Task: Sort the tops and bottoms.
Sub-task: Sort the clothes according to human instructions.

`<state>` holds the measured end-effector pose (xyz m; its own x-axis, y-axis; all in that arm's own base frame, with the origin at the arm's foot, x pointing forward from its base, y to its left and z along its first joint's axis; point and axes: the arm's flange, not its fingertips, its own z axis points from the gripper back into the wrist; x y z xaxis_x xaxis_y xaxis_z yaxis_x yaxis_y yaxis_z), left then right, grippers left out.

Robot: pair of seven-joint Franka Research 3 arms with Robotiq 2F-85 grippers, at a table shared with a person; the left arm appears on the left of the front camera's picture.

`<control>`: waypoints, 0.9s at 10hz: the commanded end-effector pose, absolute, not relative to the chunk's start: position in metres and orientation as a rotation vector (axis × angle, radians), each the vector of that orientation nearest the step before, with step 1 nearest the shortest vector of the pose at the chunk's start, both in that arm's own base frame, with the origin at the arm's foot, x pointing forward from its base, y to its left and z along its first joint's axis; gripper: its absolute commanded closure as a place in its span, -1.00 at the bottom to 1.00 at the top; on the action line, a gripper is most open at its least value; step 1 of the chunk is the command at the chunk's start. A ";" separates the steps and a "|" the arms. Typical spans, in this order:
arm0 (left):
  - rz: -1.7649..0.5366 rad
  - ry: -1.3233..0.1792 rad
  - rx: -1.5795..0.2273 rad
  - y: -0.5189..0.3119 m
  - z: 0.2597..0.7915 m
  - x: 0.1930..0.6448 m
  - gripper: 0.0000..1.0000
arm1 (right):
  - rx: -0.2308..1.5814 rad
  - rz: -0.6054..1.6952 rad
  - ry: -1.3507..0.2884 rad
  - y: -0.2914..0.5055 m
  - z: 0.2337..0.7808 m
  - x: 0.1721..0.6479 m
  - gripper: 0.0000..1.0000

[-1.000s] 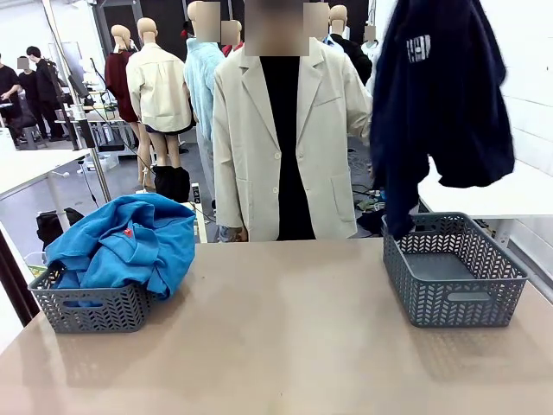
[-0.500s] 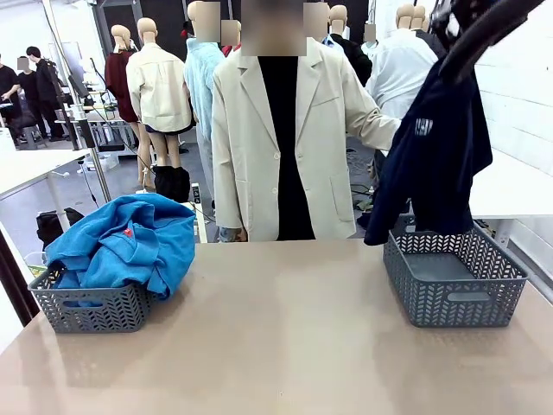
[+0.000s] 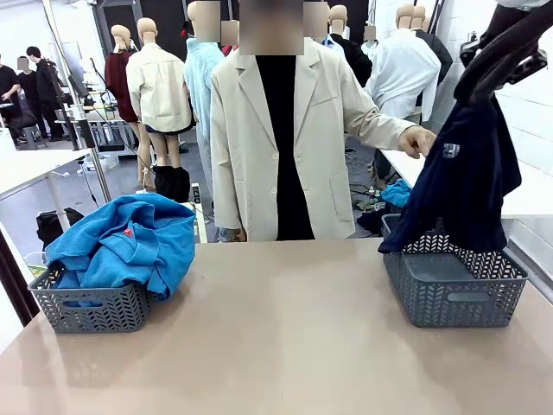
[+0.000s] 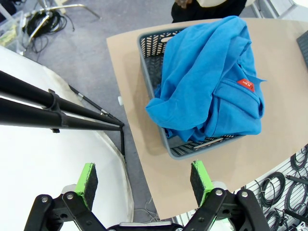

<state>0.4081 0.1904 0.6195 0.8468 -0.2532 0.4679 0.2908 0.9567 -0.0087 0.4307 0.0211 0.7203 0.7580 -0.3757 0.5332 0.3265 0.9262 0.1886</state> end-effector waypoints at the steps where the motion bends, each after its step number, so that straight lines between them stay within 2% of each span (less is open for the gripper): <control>1: -0.285 -0.481 -0.078 0.190 0.620 0.408 -1.00 | 0.161 -0.435 -0.610 0.008 0.705 0.423 1.00; 7: -0.285 -0.481 -0.078 0.190 0.620 0.408 -1.00 | 0.279 -0.326 -0.524 0.030 0.623 0.503 1.00; 9: -0.285 -0.481 -0.078 0.190 0.620 0.408 -1.00 | 0.278 -0.316 -0.445 0.041 0.592 0.523 1.00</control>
